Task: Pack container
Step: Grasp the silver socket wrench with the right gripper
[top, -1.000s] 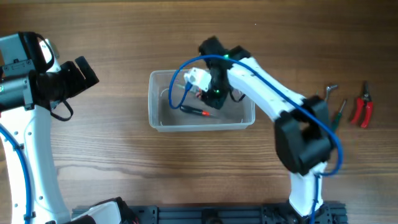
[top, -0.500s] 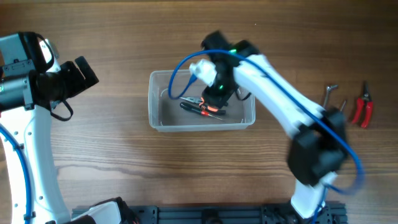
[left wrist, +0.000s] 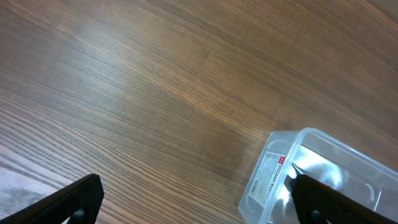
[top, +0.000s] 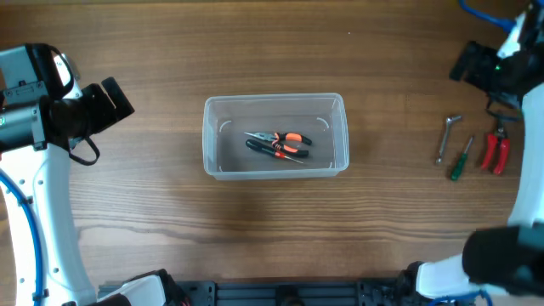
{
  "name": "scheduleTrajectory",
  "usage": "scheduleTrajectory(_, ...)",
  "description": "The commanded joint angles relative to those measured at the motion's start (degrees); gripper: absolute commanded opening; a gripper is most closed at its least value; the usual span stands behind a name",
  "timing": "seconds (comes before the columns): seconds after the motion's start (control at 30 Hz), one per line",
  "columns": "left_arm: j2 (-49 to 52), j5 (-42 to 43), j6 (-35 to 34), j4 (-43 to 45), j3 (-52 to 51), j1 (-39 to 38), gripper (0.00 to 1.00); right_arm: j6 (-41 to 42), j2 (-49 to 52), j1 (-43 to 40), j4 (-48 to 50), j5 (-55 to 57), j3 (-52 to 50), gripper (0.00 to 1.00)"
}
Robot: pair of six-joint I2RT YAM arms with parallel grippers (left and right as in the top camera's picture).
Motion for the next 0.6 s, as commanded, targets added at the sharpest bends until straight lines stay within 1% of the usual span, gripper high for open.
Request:
scheduleTrajectory(0.0,0.2,-0.2,-0.5,0.2,0.3,0.2,1.0,1.0,8.2,-2.6,-0.7,0.6,-1.2,1.0)
scheduleTrajectory(0.13,0.2,-0.2,-0.5,0.1,0.3,0.2,1.0,0.6,16.0,-3.3,-0.6,0.5,-1.2,1.0)
scheduleTrajectory(0.17,0.2,-0.2,-0.5,0.1,0.3,0.2,1.0,0.2,19.6,-3.2,-0.6,-0.5,-1.2,1.0)
scheduleTrajectory(0.27,0.2,-0.2,-0.5,0.1,0.3,0.2,1.0,-0.4,24.0,-3.1,-0.2,-1.4,-1.2,1.0)
scheduleTrajectory(0.33,0.2,-0.2,-0.5,0.1,0.3,0.2,1.0,-2.3,26.6,-3.1,0.3,-2.3,-1.2,1.0)
scheduleTrajectory(0.47,0.2,-0.2,-0.5,0.2,0.3,0.2,1.0,-5.3,29.0,-3.1,1.5,-3.5,-1.4,0.99)
scheduleTrajectory(0.57,0.2,-0.2,-0.5,0.1,0.3,0.2,1.0,-6.8,29.1,-3.0,4.3,-4.9,-4.0,0.99)
